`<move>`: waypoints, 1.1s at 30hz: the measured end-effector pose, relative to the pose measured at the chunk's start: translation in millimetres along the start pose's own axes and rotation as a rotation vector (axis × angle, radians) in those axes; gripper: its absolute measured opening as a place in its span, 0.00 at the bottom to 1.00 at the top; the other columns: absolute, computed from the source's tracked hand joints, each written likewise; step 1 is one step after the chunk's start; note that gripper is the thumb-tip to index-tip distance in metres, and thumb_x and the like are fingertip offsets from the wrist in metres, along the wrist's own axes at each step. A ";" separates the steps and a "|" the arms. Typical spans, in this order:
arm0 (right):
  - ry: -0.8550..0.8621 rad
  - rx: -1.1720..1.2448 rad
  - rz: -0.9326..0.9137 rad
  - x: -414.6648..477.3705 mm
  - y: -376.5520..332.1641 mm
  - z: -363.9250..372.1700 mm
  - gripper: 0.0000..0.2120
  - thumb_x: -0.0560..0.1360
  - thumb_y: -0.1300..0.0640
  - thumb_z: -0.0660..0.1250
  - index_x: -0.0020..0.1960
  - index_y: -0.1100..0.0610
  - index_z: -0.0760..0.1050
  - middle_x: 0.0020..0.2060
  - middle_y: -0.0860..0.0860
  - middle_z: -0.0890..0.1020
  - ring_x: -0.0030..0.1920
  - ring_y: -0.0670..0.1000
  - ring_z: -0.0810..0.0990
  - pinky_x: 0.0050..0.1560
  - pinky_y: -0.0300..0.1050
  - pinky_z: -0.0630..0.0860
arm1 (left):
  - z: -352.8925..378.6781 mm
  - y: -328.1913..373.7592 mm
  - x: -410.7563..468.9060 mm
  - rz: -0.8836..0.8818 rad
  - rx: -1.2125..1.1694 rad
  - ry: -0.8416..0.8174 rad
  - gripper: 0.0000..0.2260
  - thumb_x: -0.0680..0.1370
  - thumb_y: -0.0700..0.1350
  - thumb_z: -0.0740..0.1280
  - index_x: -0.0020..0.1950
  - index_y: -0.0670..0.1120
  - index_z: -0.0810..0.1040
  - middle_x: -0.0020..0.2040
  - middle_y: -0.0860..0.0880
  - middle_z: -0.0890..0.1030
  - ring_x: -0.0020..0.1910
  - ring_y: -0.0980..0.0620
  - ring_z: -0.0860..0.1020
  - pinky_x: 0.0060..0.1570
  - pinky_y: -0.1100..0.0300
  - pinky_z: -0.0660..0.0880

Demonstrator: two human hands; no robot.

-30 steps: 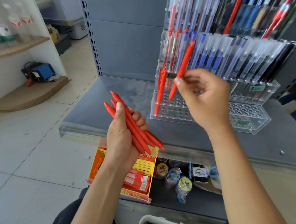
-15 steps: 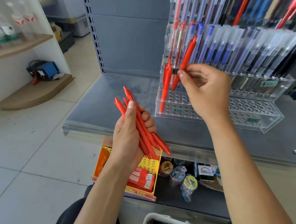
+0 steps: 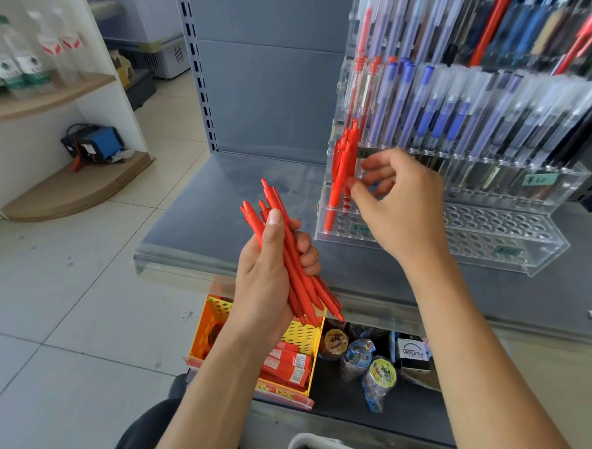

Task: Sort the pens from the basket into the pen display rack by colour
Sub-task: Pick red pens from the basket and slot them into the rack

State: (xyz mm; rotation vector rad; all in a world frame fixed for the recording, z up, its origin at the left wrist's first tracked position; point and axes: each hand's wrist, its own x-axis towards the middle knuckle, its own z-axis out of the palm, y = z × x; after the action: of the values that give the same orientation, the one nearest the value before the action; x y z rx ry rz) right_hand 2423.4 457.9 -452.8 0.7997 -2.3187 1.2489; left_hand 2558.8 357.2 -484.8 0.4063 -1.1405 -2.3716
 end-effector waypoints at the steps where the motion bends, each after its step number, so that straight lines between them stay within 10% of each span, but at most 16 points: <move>1: -0.007 0.016 0.012 -0.5 0.7 0.5 0.10 0.74 0.50 0.74 0.53 0.53 0.81 0.38 0.41 0.82 0.38 0.44 0.80 0.43 0.51 0.81 | 0.0 -0.1 -0.8 0.002 0.011 -0.010 0.15 0.84 0.54 0.58 0.47 0.44 0.75 0.33 0.49 0.74 0.30 0.55 0.72 0.32 0.63 0.73; 19: -0.106 -0.061 0.070 -3.1 0.7 -3.0 0.04 0.75 0.51 0.73 0.46 0.51 0.83 0.27 0.42 0.79 0.31 0.42 0.79 0.39 0.43 0.79 | 0.2 -2.0 -5.8 -0.027 0.106 -0.075 0.16 0.83 0.55 0.58 0.51 0.42 0.74 0.34 0.49 0.74 0.31 0.54 0.72 0.34 0.62 0.74; 27: -0.553 0.362 0.092 -12.4 -33.9 -19.5 0.09 0.74 0.47 0.75 0.43 0.53 0.86 0.32 0.46 0.84 0.33 0.41 0.81 0.36 0.34 0.74 | 4.9 -3.8 -9.2 -0.066 0.197 -0.201 0.18 0.83 0.55 0.57 0.51 0.41 0.74 0.33 0.45 0.75 0.29 0.50 0.73 0.31 0.60 0.71; 33: -0.494 0.491 0.197 -9.4 -28.6 -25.4 0.08 0.77 0.53 0.72 0.45 0.57 0.85 0.36 0.54 0.85 0.35 0.46 0.82 0.39 0.37 0.77 | 7.5 -1.8 -13.6 -0.085 0.235 -0.246 0.19 0.82 0.55 0.58 0.45 0.42 0.80 0.34 0.42 0.79 0.30 0.49 0.77 0.31 0.61 0.75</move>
State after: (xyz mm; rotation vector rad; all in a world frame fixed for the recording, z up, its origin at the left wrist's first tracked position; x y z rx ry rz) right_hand 2450.6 469.6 -426.8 1.1702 -2.5409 1.9375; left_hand 2566.3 370.4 -480.8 0.2482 -1.5512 -2.4185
